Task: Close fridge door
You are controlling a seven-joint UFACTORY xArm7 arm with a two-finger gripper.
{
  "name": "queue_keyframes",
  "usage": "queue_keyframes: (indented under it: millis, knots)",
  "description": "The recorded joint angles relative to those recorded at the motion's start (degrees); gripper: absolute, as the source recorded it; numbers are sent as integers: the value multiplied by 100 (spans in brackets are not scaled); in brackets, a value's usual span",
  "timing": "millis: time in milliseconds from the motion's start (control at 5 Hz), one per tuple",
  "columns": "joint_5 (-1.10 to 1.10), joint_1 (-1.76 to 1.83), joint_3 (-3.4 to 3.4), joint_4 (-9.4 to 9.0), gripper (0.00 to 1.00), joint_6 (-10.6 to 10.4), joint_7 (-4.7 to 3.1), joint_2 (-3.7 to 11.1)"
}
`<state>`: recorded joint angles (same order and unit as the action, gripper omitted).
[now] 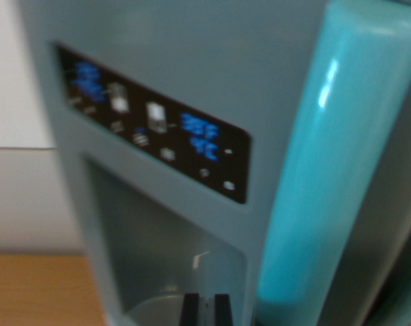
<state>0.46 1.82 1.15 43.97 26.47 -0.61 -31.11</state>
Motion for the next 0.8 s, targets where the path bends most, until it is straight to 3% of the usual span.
queue_keyframes:
  millis: [200,400,600,800]
  knots:
    - [0,0,-148,201,100,-15,0,265]
    - [0,0,-148,201,100,-15,0,265]
    - [0,0,-268,376,100,-45,0,560]
    - [0,0,-268,376,100,-45,0,560]
